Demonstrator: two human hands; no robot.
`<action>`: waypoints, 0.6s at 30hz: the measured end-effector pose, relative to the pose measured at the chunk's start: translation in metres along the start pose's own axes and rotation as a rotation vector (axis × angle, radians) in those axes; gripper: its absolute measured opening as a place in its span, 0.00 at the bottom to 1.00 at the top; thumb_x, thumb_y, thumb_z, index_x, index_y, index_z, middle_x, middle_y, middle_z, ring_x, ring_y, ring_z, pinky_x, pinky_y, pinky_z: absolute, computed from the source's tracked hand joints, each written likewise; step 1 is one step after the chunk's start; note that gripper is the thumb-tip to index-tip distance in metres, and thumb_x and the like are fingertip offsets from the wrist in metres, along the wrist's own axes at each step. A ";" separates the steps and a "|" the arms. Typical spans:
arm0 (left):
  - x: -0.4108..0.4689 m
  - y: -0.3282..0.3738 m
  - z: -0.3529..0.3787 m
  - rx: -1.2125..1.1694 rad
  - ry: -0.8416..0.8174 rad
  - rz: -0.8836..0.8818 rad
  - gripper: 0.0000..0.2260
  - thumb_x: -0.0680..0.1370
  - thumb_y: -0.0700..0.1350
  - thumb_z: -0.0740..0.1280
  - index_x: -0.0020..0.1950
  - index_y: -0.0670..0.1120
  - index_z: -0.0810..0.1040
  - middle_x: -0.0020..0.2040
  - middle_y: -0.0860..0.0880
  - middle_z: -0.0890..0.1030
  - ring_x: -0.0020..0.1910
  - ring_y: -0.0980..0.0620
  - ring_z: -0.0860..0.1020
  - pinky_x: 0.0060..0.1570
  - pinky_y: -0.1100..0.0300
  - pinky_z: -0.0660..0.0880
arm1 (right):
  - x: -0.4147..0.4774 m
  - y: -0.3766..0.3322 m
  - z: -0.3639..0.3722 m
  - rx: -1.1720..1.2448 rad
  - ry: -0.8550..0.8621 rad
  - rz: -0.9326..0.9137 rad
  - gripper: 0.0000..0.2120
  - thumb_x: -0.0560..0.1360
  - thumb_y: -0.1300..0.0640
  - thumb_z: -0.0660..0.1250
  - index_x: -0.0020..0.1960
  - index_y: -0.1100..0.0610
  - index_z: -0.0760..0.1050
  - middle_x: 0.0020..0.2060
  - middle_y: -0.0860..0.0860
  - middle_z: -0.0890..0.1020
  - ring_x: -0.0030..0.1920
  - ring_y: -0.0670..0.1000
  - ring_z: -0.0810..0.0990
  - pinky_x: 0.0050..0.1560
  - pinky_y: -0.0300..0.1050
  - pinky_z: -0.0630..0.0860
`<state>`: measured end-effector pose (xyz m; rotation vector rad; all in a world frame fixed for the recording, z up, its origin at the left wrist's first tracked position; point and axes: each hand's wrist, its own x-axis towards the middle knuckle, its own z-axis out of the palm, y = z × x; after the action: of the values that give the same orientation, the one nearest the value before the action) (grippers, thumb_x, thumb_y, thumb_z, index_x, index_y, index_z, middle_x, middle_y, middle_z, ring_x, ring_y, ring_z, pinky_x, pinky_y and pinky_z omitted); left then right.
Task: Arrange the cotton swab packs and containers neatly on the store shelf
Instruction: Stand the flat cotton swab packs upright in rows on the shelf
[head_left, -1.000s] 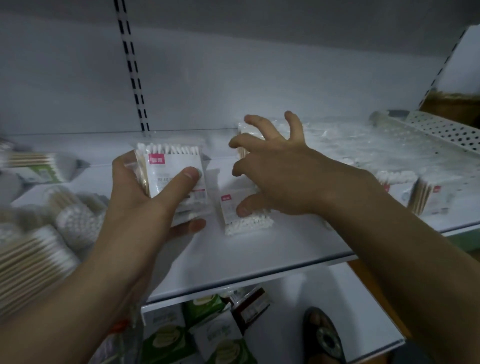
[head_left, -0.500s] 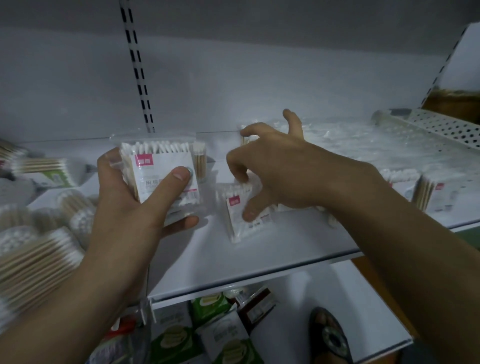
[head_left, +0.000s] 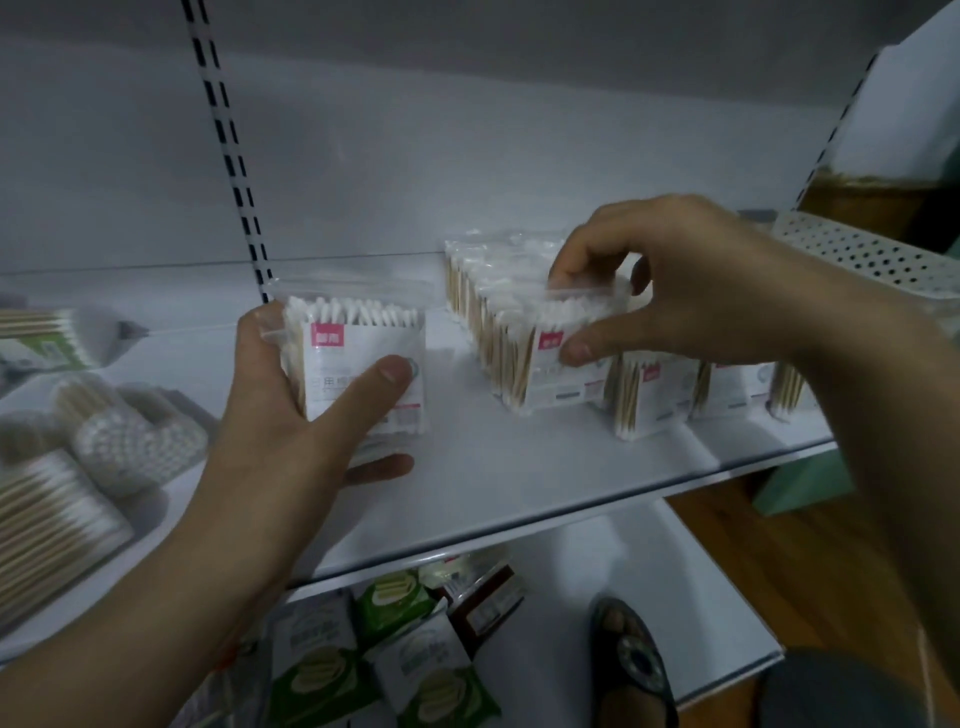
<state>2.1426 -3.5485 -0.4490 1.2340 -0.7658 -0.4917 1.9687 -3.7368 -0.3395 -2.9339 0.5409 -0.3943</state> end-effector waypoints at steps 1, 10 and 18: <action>0.000 -0.001 0.002 -0.001 -0.007 -0.002 0.27 0.69 0.49 0.81 0.62 0.57 0.70 0.51 0.55 0.85 0.49 0.48 0.86 0.38 0.51 0.84 | 0.000 0.001 0.005 -0.014 -0.010 -0.001 0.20 0.64 0.40 0.75 0.54 0.43 0.81 0.48 0.38 0.81 0.48 0.42 0.79 0.50 0.40 0.76; 0.001 -0.002 0.011 -0.044 -0.049 -0.018 0.29 0.64 0.52 0.74 0.63 0.56 0.71 0.50 0.55 0.86 0.47 0.49 0.87 0.36 0.52 0.84 | 0.002 0.015 0.030 -0.185 0.042 0.027 0.21 0.63 0.40 0.80 0.50 0.47 0.78 0.42 0.40 0.78 0.44 0.45 0.75 0.45 0.39 0.70; 0.002 -0.002 0.014 -0.051 -0.067 -0.015 0.28 0.63 0.52 0.75 0.61 0.59 0.72 0.50 0.55 0.86 0.48 0.48 0.87 0.37 0.51 0.83 | 0.005 0.015 0.039 -0.266 0.105 0.027 0.28 0.63 0.33 0.76 0.58 0.41 0.72 0.45 0.41 0.76 0.49 0.46 0.70 0.52 0.48 0.62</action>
<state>2.1338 -3.5592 -0.4486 1.1818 -0.7962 -0.5638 1.9790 -3.7489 -0.3780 -3.1681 0.6959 -0.5130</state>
